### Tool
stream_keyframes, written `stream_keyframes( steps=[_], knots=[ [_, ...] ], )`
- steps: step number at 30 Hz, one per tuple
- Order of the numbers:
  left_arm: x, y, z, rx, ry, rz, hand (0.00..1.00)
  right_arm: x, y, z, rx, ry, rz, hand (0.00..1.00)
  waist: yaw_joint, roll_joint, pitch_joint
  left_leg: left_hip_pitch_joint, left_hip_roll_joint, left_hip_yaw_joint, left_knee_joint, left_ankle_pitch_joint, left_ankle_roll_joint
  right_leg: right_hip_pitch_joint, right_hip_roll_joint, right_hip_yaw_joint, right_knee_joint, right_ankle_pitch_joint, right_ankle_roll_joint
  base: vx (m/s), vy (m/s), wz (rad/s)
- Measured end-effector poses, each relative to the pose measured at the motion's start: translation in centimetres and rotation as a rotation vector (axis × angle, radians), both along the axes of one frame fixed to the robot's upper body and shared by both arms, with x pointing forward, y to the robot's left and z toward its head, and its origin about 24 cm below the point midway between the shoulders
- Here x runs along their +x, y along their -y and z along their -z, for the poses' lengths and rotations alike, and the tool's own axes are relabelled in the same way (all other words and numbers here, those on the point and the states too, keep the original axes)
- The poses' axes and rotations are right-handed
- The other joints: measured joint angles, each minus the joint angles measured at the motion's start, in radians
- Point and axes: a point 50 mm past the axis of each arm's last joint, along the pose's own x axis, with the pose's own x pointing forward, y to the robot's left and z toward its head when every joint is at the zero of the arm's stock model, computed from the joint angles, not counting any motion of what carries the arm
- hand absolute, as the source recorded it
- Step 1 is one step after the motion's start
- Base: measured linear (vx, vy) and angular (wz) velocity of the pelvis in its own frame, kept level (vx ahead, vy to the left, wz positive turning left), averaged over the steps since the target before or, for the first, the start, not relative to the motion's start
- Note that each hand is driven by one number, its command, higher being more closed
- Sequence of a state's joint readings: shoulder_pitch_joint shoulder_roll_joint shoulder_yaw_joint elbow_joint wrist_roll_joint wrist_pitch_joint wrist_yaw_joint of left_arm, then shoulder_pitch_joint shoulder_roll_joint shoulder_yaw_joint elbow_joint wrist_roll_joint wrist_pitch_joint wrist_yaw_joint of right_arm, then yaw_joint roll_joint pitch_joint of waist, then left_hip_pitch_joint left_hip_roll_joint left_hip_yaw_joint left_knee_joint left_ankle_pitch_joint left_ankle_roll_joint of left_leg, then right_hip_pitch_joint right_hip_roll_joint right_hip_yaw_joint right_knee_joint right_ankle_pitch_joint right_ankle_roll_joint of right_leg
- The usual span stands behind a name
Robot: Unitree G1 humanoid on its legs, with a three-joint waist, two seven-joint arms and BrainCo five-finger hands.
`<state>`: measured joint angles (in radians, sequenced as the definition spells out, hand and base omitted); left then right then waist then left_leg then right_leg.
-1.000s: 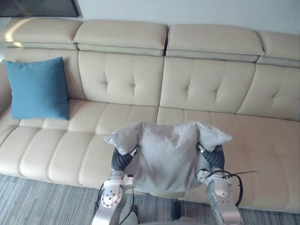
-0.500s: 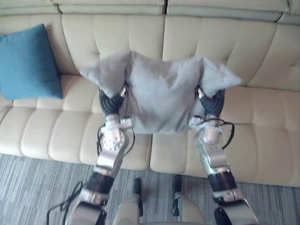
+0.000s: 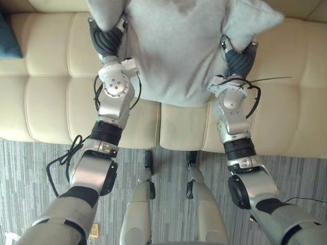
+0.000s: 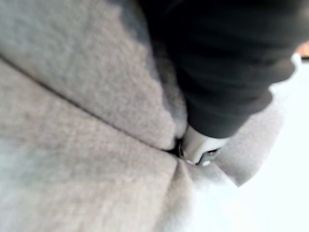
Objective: Pick up cushions and gather them together orderly.
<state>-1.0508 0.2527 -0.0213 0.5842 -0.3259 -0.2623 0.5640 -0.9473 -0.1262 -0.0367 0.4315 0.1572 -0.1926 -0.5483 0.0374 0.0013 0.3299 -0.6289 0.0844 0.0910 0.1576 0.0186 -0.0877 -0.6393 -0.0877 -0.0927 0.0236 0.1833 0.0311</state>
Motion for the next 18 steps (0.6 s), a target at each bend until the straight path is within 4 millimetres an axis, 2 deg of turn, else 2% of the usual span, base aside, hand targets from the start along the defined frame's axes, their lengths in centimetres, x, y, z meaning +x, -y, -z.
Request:
stream_keyframes(
  steps=[6,7,12,13,15,16,18],
  knots=[
    [-0.1,-0.5,-0.5,-0.112,0.027,0.011,0.0,0.1,0.9,-1.2,0.046,0.026,0.032,0.0,0.009,-0.002,0.004,-0.027,-0.001,-0.003,0.003,0.0,0.0,-0.023,-0.002,0.002,-0.002,0.005,0.006,0.0,-0.011,0.01],
    [0.3,-2.8,-0.2,-0.167,-0.002,-0.035,0.0,0.0,3.7,-2.0,0.045,0.041,0.085,0.0,0.009,-0.004,0.005,-0.027,0.001,-0.004,0.008,0.0,0.0,-0.022,0.0,0.002,-0.001,0.005,0.006,0.02,-0.059,-0.04],
    [-0.2,-6.7,-1.0,-0.171,0.023,-0.094,0.0,-0.5,7.5,-2.8,0.026,0.061,0.147,0.0,0.008,-0.011,0.017,-0.027,0.007,-0.009,0.026,-0.001,-0.001,-0.011,0.003,-0.002,0.003,0.005,0.006,0.01,-0.043,0.02],
    [-0.6,-8.6,-0.9,-0.168,0.03,-0.107,0.0,-0.7,9.1,-2.1,0.026,0.042,0.151,0.0,0.008,-0.011,0.019,-0.012,0.01,-0.011,0.035,-0.002,-0.001,0.012,0.006,-0.005,0.0,0.005,0.006,0.02,-0.032,0.04],
    [-1.3,-10.8,0.2,-0.148,0.014,-0.131,0.0,-1.3,11.6,0.3,0.051,-0.014,0.17,0.0,0.011,-0.011,0.02,0.033,0.017,-0.012,0.037,-0.008,-0.003,0.06,0.011,-0.007,-0.002,0.005,0.006,0.04,-0.045,0.0],
    [-1.6,-11.3,0.6,-0.141,0.013,-0.138,0.0,-1.5,12.2,0.9,0.054,-0.028,0.176,0.0,0.012,-0.011,0.02,0.045,0.02,-0.012,0.038,-0.016,-0.004,0.073,0.014,-0.006,-0.004,0.005,0.007,0.03,-0.031,-0.05],
    [-2.8,-12.6,2.6,-0.109,-0.004,-0.153,0.0,-2.9,13.8,3.4,0.033,-0.074,0.203,0.0,0.013,-0.012,0.019,0.072,0.024,-0.01,0.04,-0.026,-0.004,0.109,0.016,-0.006,-0.019,-0.009,0.02,0.01,-0.038,-0.02]
  ],
)
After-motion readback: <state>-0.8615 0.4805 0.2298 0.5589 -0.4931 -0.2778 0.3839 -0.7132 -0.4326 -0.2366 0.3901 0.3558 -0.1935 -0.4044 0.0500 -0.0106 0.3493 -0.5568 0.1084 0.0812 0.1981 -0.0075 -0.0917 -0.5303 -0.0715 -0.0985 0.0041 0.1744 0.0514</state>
